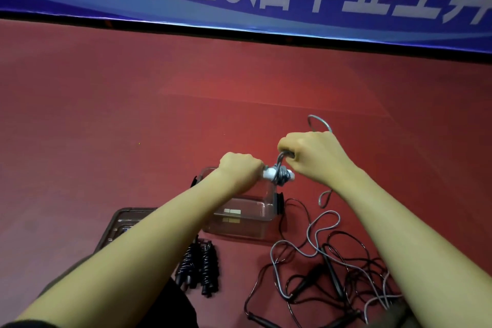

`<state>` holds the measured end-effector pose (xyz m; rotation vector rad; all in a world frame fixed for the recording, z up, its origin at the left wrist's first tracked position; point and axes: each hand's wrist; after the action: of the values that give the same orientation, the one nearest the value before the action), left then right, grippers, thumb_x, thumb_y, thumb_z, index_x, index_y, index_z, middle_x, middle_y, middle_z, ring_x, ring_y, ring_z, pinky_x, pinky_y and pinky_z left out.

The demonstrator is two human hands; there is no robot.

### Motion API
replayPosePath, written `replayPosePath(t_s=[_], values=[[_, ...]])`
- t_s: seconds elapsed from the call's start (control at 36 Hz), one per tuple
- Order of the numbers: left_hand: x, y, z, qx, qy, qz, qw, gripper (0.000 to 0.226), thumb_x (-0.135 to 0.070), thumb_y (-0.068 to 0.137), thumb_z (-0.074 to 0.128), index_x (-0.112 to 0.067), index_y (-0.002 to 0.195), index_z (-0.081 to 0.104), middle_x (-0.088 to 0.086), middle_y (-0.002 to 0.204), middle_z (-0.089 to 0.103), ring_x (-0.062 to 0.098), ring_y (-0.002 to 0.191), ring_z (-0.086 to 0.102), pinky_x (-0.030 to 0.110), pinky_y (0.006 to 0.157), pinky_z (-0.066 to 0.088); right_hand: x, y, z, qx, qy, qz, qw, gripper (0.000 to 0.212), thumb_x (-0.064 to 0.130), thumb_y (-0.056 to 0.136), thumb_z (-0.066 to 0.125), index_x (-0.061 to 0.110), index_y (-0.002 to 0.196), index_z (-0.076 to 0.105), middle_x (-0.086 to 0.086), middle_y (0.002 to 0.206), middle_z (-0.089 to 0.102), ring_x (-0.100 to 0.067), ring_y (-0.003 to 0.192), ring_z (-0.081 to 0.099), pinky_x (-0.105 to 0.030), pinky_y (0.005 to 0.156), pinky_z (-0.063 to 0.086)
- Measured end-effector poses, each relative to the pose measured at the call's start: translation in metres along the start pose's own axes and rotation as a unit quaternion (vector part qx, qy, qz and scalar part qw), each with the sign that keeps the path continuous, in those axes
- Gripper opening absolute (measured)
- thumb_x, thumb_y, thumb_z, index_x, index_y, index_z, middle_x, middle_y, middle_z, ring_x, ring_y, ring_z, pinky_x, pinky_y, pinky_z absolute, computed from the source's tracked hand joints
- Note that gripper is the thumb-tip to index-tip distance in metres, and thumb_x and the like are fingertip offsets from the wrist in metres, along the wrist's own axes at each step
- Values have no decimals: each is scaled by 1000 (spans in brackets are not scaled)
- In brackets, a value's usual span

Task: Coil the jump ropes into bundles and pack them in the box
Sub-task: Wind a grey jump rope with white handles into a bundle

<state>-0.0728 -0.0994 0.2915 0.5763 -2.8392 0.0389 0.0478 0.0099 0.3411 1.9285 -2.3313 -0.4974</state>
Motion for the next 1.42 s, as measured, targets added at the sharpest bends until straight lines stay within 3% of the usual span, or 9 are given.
replayPosePath(t_s=[0.28,0.39,0.58,0.69,0.75,0.94,1.11,1.28,1.42], values=[[8,-1,-8,-107,9,154,982,16,-28,97,44,-14,104,50,5,88,64,32,81,60,32,57,30,-17,3,7,15,54,93,994,28,24,94,50,35,114,66,11,113,67,-17,107,59,-26,71,39],[14,1,-8,-242,-68,248,936,15,-19,74,67,-13,73,53,1,53,53,27,42,53,23,39,30,-18,1,13,41,104,120,986,34,15,90,53,35,113,67,10,115,68,-19,108,60,-31,79,47],[12,-5,-19,-371,-119,202,898,17,-19,77,46,-18,78,29,0,51,48,22,37,45,18,36,21,-16,0,9,49,261,164,950,23,25,79,60,43,93,68,4,96,72,-23,94,65,-39,83,52],[-1,-12,-29,-333,-193,82,919,23,-26,89,52,-14,81,34,3,58,52,30,44,47,26,42,22,-16,1,12,12,326,215,920,31,4,80,52,29,63,46,5,68,56,-12,63,61,-28,62,49],[-7,-12,-35,-238,-245,-11,940,23,-27,98,47,-14,88,31,7,74,53,35,63,49,32,54,27,-13,5,15,-2,320,219,922,39,-5,80,49,23,55,39,-4,57,52,-25,58,53,-33,55,41],[-17,-7,-38,-185,-311,-166,917,17,-21,97,44,-11,91,31,15,94,61,34,71,43,35,60,30,-1,5,15,29,393,210,895,15,2,78,49,4,80,63,0,50,59,-15,47,56,-23,50,45],[-22,1,-25,-124,-268,-214,931,13,-14,97,44,-5,105,43,17,103,63,39,92,59,35,62,32,5,5,16,135,364,207,898,17,5,74,48,-9,75,59,-4,50,64,-17,47,55,-38,54,52],[-20,8,-8,-65,-213,-229,948,17,-3,93,44,-3,110,44,15,109,63,36,99,61,35,67,35,6,3,22,159,274,177,932,16,12,73,53,2,61,52,-20,67,65,-32,59,52,-41,53,42],[-16,10,3,-41,-155,-221,962,19,-2,94,42,-3,112,46,13,112,63,34,101,62,33,67,34,10,3,16,181,133,130,966,16,16,81,51,13,67,43,-4,69,46,-30,69,46,-31,55,31]])
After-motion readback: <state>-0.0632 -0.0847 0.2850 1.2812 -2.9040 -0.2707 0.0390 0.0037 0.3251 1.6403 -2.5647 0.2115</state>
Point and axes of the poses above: each hand's wrist, its own y-axis towards the middle knuckle, its own z-axis out of the palm, x = y × z
